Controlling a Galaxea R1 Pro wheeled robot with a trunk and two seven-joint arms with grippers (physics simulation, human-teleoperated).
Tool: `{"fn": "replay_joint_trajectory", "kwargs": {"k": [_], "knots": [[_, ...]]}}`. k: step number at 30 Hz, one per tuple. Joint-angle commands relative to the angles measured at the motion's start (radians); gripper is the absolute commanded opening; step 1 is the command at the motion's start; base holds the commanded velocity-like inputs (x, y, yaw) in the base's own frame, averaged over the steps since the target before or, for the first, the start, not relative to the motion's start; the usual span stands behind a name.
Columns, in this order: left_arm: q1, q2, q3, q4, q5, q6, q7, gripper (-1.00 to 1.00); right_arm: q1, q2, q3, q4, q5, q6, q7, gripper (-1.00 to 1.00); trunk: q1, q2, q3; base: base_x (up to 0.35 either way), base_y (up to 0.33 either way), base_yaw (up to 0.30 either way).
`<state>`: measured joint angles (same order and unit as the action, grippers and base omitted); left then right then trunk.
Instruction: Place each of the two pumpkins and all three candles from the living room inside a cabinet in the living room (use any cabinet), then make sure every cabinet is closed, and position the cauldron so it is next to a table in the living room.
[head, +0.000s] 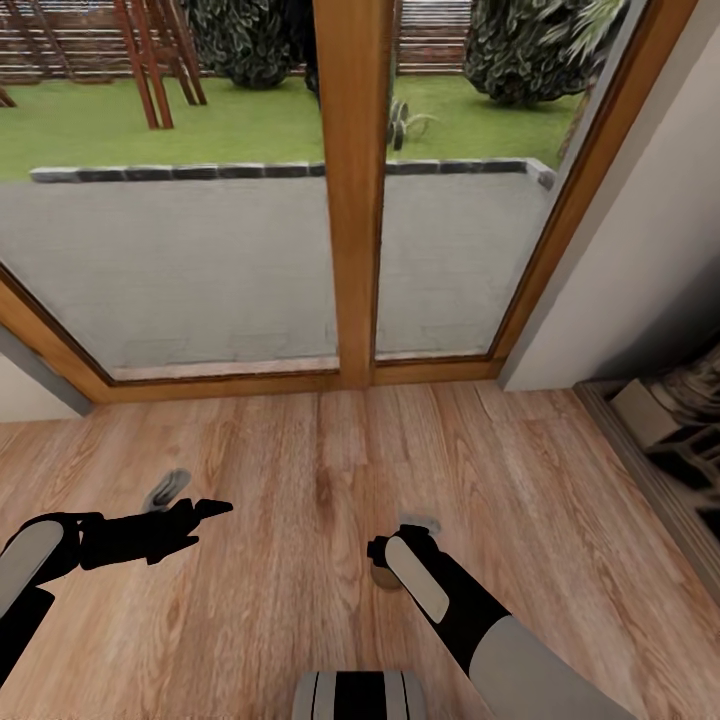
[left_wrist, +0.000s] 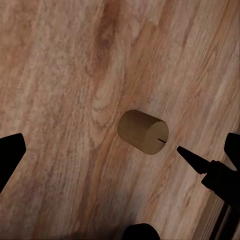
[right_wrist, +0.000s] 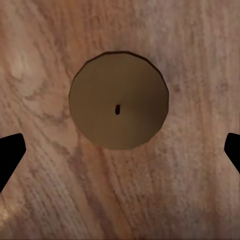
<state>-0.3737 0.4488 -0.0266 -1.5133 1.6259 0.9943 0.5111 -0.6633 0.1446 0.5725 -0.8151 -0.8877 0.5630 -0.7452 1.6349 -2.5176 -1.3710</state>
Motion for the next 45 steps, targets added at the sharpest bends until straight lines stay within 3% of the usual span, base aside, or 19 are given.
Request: {"fn": "replay_joint_trajectory", "kwargs": {"k": [1,4,8,13,18,23,35,39,45], "knots": [[-0.001,0.001,-0.001,-0.001,0.011,0.0,0.01,1.0,-0.001,0.0,0.003,-0.001,-0.007,0.002,-0.008,1.0,0.0,-0.001,-0.005,0.0,0.0,0.0],[-0.001,0.001,-0.001,-0.001,0.011,0.0,0.01,1.0,-0.001,0.0,0.003,0.0,-0.007,0.002,-0.007,1.0,0.002,-0.001,-0.016,0.0,0.0,0.0],[-0.001,0.001,-0.001,-0.001,0.011,0.0,0.01,1.0,-0.001,0.0,0.003,-0.001,0.032,0.002,0.004,1.0,0.003,-0.002,-0.028,0.0,0.0,0.0],[-0.001,0.001,-0.001,-0.001,0.011,0.0,0.01,1.0,-0.001,0.0,0.003,-0.001,0.049,-0.012,0.04,1.0,0.004,-0.002,-0.036,0.0,0.0,0.0],[-0.001,0.001,-0.001,-0.001,0.011,0.0,0.01,1.0,-0.001,0.0,0.003,0.0,0.052,-0.02,0.049,1.0,0.006,-0.004,-0.055,0.0,0.0,0.0],[-0.001,0.001,-0.001,-0.001,0.011,0.0,0.01,1.0,-0.001,0.0,0.003,-0.001,0.052,-0.021,0.05,1.0,0.006,-0.004,-0.055,0.0,0.0,0.0],[-0.001,0.001,-0.001,-0.001,0.011,0.0,0.01,1.0,-0.001,0.0,0.003,-0.001,0.053,-0.022,0.05,1.0,0.011,-0.006,-0.101,0.0,0.0,0.0],[-0.001,0.001,-0.001,-0.001,0.011,0.0,0.01,1.0,-0.001,0.0,0.003,-0.001,0.053,-0.022,0.05,1.0,0.011,-0.006,-0.101,0.0,0.0,0.0],[-0.001,0.001,-0.001,-0.001,0.011,0.0,0.01,1.0,-0.001,0.0,0.003,-0.001,0.053,-0.022,0.05,1.0,0.014,-0.008,-0.121,0.0,0.0,0.0]]}}
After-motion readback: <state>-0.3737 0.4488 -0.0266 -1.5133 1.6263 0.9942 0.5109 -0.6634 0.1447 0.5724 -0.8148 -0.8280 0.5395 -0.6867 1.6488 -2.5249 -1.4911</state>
